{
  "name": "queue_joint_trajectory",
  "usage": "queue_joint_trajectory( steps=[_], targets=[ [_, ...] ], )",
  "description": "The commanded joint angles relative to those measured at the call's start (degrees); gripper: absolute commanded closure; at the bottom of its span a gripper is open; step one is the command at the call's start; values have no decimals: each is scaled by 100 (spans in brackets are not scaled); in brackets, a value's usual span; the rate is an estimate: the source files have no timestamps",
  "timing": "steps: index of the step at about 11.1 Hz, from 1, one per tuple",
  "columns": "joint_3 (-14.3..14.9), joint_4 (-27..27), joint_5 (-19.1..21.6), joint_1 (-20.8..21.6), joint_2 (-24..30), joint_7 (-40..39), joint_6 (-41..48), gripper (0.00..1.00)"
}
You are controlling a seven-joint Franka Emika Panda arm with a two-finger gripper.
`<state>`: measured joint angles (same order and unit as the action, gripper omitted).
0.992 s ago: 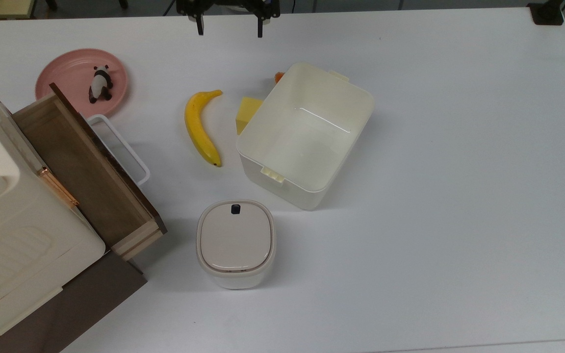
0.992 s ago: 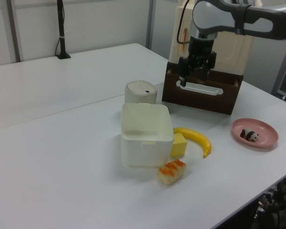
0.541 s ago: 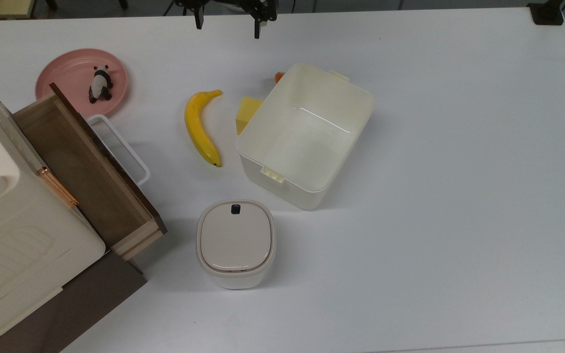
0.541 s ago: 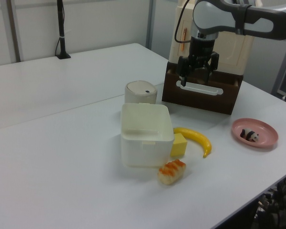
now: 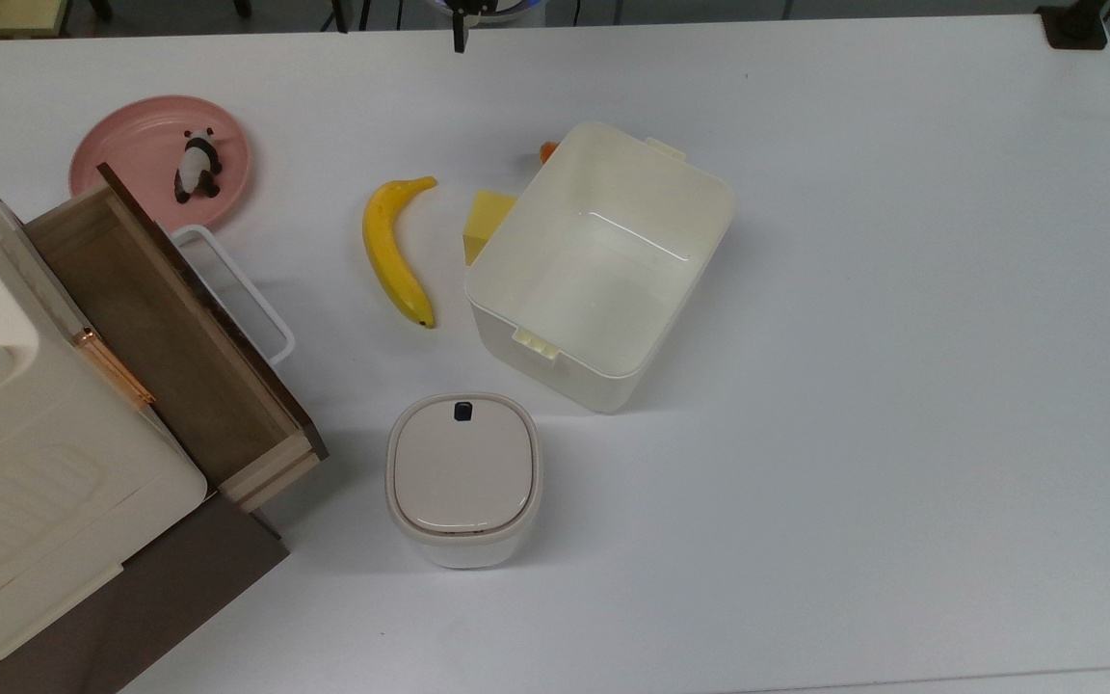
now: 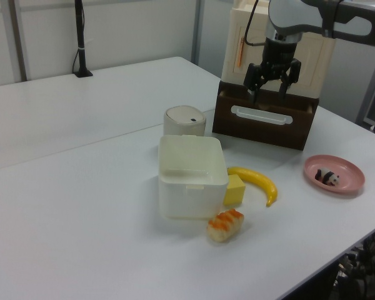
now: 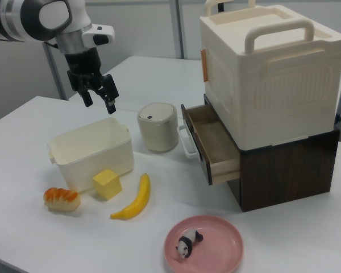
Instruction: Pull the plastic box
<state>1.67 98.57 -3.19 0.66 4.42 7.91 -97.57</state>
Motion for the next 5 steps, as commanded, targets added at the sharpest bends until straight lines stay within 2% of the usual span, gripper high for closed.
queue_joint_trajectory(
  steps=[1,5],
  targets=[
    [79,83,29,92,94,-649,115,0],
    [79,74,38,110,94,-651,159,0]
  ],
)
